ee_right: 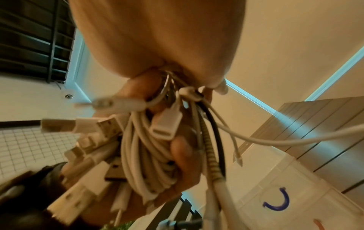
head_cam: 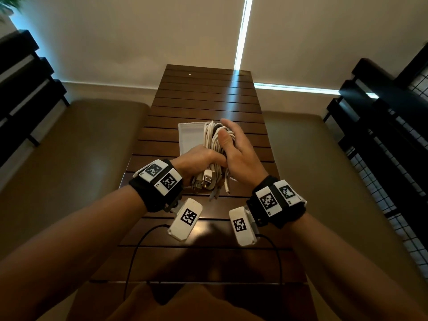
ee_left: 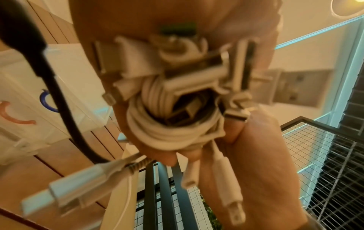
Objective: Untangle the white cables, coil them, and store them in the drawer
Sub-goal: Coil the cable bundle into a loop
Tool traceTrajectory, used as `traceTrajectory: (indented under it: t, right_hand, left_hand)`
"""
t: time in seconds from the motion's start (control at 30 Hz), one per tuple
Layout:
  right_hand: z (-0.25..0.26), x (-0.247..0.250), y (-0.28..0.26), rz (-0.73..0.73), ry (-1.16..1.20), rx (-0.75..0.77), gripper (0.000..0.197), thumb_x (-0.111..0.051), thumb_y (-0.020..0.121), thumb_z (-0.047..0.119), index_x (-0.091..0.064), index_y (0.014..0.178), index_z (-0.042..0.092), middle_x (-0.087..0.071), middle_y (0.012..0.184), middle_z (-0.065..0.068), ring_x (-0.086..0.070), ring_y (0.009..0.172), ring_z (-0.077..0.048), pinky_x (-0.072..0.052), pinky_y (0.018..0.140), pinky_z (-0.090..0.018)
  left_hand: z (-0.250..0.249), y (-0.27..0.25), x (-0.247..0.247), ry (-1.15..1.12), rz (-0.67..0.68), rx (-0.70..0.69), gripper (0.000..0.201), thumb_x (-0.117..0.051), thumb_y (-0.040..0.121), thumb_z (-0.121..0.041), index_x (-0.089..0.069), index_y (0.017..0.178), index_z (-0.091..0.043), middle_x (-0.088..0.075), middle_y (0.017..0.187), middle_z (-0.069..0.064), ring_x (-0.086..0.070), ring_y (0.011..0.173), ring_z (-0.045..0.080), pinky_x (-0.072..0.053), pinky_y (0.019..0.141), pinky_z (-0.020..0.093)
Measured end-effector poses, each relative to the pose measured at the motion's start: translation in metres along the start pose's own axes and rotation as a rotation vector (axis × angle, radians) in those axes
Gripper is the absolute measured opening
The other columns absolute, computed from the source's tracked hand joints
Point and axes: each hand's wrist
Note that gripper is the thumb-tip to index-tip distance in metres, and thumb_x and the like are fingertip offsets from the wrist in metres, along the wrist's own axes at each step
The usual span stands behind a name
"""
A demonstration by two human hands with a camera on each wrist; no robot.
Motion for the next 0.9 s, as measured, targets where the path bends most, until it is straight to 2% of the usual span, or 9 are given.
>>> traceTrajectory:
  t: [0.1,0.23,0.3,0.37,0.5,0.63,0.73,0.8,0.9]
  right_hand:
    - [0.0,-0.003,-0.002,0.033,-0.037,-0.01,0.046,-0.037,0.101,0.044,-0.038,0.142,0.025,-0.05,0.133,0.002,-0.046,0.126,-0.012,-0.04,0.108,-0.036]
    - [0.008,0.002,-0.007,0.138,0.086,-0.059,0.031,-0.033,0.104,0.035,-0.049,0.129,0.026,-0.056,0.121,0.006,-0.055,0.114,-0.004,-0.045,0.099,-0.024]
    - [0.013,0.007,-0.006,0.173,0.118,-0.062,0.019,-0.05,0.098,0.037,-0.059,0.113,0.031,-0.063,0.114,0.0,-0.061,0.107,-0.01,-0.05,0.095,-0.032]
    - [0.017,0.01,-0.002,0.202,0.136,-0.091,0.025,-0.067,0.083,0.041,-0.067,0.107,0.032,-0.066,0.116,-0.005,-0.063,0.11,-0.02,-0.05,0.098,-0.047]
    - [0.016,0.011,-0.002,0.2,0.212,-0.084,0.029,-0.076,0.074,0.031,-0.074,0.1,0.018,-0.069,0.11,-0.012,-0.063,0.11,-0.028,-0.047,0.098,-0.058]
    - [0.013,0.012,-0.008,0.202,0.324,-0.085,0.034,-0.071,0.076,0.032,-0.071,0.108,0.019,-0.065,0.118,-0.012,-0.06,0.114,-0.028,-0.048,0.099,-0.052]
    - [0.011,0.013,-0.015,0.191,0.285,-0.069,0.039,-0.073,0.08,0.017,-0.064,0.118,0.021,-0.063,0.117,-0.008,-0.064,0.102,-0.017,-0.056,0.086,-0.037]
    - [0.01,0.01,-0.017,0.169,0.195,-0.05,0.034,-0.075,0.08,0.016,-0.067,0.113,0.019,-0.063,0.116,-0.011,-0.066,0.102,-0.021,-0.058,0.084,-0.041]
    - [0.016,0.012,-0.016,0.189,0.152,-0.064,0.023,-0.075,0.08,0.017,-0.07,0.102,0.016,-0.064,0.112,-0.014,-0.067,0.099,-0.028,-0.058,0.082,-0.047]
  left_hand:
    - [0.005,-0.004,0.0,-0.02,0.013,0.05,0.015,-0.058,0.079,0.001,-0.063,0.092,0.006,-0.066,0.077,0.022,-0.064,0.064,0.033,-0.055,0.06,0.035]
    - [0.008,-0.006,-0.001,0.063,-0.025,0.009,0.01,-0.063,0.079,0.001,-0.067,0.088,-0.002,-0.07,0.085,0.019,-0.066,0.08,0.034,-0.054,0.078,0.044]
    - [0.009,-0.007,-0.005,0.082,0.023,0.005,0.016,-0.065,0.079,0.001,-0.066,0.095,-0.001,-0.068,0.094,0.024,-0.065,0.085,0.038,-0.054,0.077,0.044]
    - [0.012,-0.008,-0.01,0.107,0.096,0.006,0.019,-0.065,0.08,0.002,-0.066,0.099,0.0,-0.068,0.096,0.022,-0.065,0.083,0.033,-0.053,0.072,0.039]
    - [0.017,-0.01,-0.015,0.112,0.202,0.056,0.021,-0.06,0.085,-0.004,-0.068,0.103,0.001,-0.072,0.088,0.008,-0.067,0.076,0.02,-0.049,0.07,0.032]
    - [0.019,-0.016,-0.016,-0.024,0.212,0.043,0.015,-0.057,0.083,-0.001,-0.067,0.094,-0.002,-0.07,0.081,0.013,-0.065,0.067,0.024,-0.052,0.061,0.03]
    - [0.018,-0.014,-0.018,-0.15,0.195,0.001,0.014,-0.052,0.086,0.005,-0.06,0.084,-0.006,-0.07,0.065,-0.001,-0.066,0.06,0.011,-0.053,0.056,0.02]
    - [0.015,-0.013,-0.02,-0.164,0.233,0.002,0.013,-0.053,0.082,0.002,-0.059,0.08,-0.01,-0.07,0.063,-0.006,-0.066,0.063,0.003,-0.052,0.06,0.014]
    - [0.008,-0.016,-0.017,-0.122,0.305,0.057,0.017,-0.059,0.07,-0.001,-0.065,0.084,-0.009,-0.069,0.071,0.004,-0.066,0.062,0.014,-0.055,0.059,0.022]
Point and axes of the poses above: each hand's wrist, its own y-axis towards the middle knuckle, its own x-axis out of the back of the hand, z = x × y
